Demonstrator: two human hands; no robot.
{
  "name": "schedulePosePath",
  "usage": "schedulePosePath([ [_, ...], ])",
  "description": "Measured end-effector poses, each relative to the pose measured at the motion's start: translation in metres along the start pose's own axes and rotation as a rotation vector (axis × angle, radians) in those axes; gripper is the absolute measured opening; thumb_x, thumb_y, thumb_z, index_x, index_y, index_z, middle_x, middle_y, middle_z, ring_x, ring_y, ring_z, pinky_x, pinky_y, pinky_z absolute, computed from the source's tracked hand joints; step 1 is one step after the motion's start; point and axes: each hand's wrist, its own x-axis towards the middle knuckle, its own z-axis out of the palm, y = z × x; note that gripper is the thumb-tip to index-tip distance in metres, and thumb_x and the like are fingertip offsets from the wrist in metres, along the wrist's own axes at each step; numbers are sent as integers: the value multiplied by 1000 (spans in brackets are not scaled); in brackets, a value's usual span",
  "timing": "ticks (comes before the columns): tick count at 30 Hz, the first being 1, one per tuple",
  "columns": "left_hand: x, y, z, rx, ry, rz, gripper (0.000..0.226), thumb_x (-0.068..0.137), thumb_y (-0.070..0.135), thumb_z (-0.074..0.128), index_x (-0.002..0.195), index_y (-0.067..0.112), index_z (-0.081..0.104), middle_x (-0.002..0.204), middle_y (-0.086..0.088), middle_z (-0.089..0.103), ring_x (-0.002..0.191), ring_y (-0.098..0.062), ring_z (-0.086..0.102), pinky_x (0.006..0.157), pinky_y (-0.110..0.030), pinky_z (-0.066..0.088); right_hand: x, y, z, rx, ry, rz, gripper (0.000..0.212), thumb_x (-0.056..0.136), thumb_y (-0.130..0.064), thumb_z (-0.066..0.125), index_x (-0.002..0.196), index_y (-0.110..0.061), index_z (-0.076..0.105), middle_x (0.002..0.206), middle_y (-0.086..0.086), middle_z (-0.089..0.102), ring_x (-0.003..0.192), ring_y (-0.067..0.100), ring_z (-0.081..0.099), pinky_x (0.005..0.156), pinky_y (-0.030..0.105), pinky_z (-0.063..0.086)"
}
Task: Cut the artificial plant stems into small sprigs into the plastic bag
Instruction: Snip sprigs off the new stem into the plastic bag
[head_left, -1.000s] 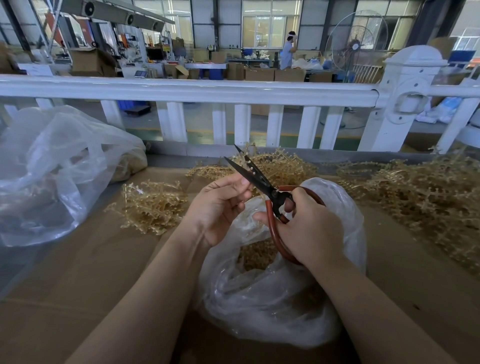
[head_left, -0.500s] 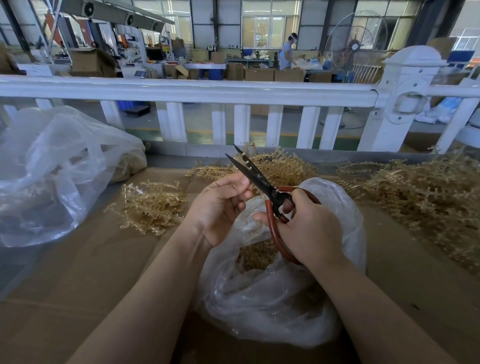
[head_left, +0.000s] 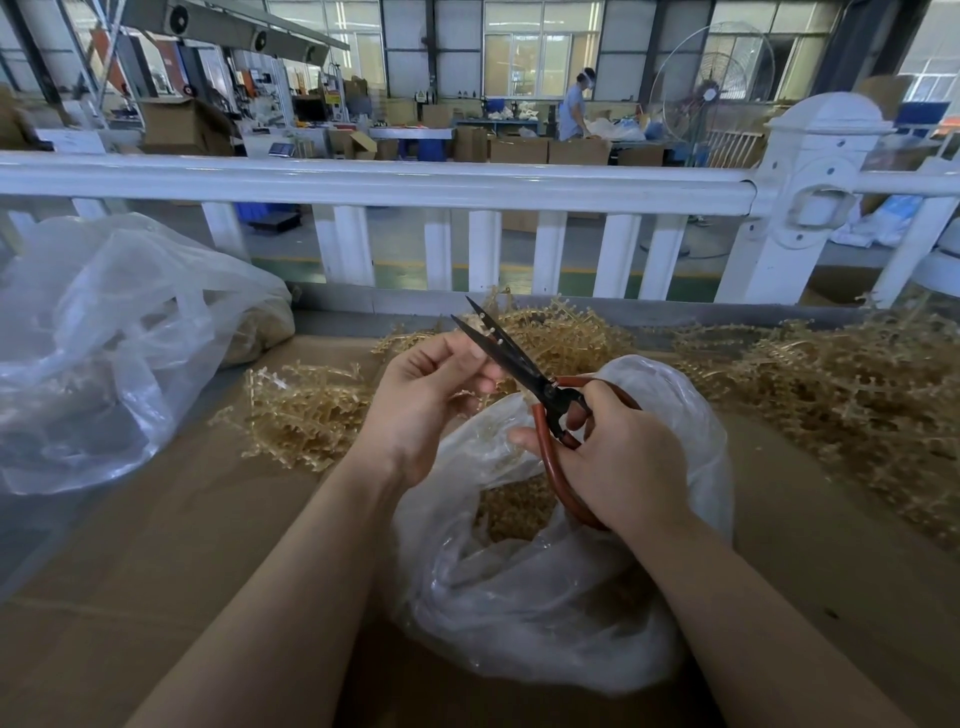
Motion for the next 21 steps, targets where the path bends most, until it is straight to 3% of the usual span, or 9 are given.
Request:
schedulePosePath([
  [7, -1, -4, 1, 48, -21, 96, 10, 91, 4, 58, 92, -4, 63, 69, -4, 59, 65, -11, 48, 63, -21, 39, 2, -1, 0, -57, -24, 19, 64, 63, -95, 38, 81, -34, 44, 70, -19, 54, 62, 0, 51, 51, 14, 30],
  [12, -2, -6, 5, 46, -28, 118, 7, 86, 8, 60, 80, 5, 63, 67, -2, 62, 65, -12, 49, 64, -23, 38, 2, -1, 1, -99, 2, 18, 64, 65, -93, 42, 81, -31, 46, 69, -16, 56, 62, 6, 56, 50, 19, 36],
  [21, 0, -10, 2, -7, -72, 100, 8, 82, 14, 62, 85, 7, 65, 70, 2, 65, 67, -10, 53, 67, -23, 39, 1, 1, 2, -18, -28, 20, 62, 65, -92, 45, 81, -31, 47, 67, -17, 54, 61, 1, 52, 52, 15, 31],
])
